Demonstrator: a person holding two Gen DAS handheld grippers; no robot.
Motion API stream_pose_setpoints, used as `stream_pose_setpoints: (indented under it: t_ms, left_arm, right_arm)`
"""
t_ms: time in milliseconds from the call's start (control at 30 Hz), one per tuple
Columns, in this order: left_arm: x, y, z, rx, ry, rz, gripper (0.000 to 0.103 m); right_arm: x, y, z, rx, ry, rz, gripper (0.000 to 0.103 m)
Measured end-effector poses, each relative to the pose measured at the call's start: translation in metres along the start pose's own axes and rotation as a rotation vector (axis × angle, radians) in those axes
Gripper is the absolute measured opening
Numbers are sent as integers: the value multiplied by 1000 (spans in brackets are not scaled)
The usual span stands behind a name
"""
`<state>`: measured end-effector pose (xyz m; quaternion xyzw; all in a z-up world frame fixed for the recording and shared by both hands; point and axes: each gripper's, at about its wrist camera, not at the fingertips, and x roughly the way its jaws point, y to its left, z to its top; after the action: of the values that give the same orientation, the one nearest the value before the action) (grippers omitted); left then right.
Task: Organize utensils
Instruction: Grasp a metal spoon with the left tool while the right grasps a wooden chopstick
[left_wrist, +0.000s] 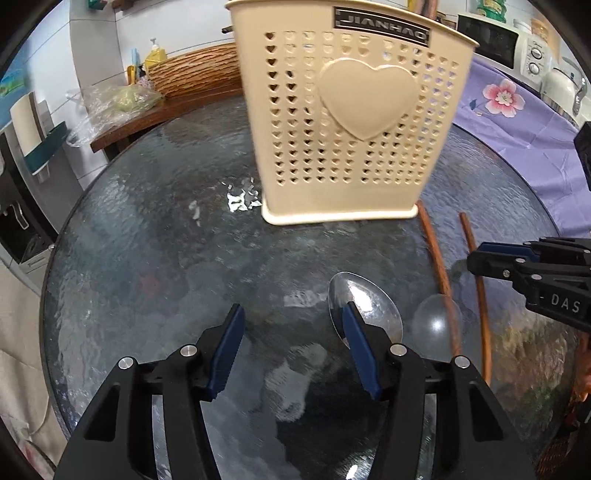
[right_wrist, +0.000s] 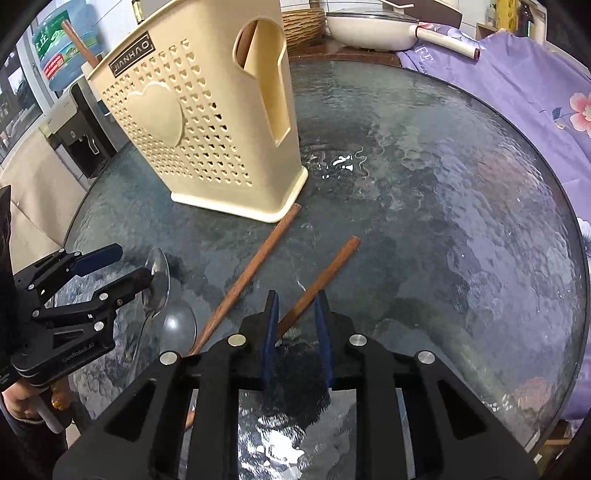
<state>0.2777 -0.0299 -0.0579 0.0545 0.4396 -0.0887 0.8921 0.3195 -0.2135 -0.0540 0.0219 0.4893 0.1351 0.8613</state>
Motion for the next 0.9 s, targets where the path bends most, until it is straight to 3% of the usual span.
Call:
stream_pose_setpoints:
  t_ms: [567,767,900]
  left_arm:
    - [-1,2,15,-23,-33,-22,54]
    - [-13,-8,16,1,-63,-4,72]
    - [-11,-17,20,16,-62,45,74]
  right_arm:
    - [8,17,5,-64,-9,3,12]
    - [7,13,3,-49,-8,11,12]
    - [6,8,3,-14,-4,23,13]
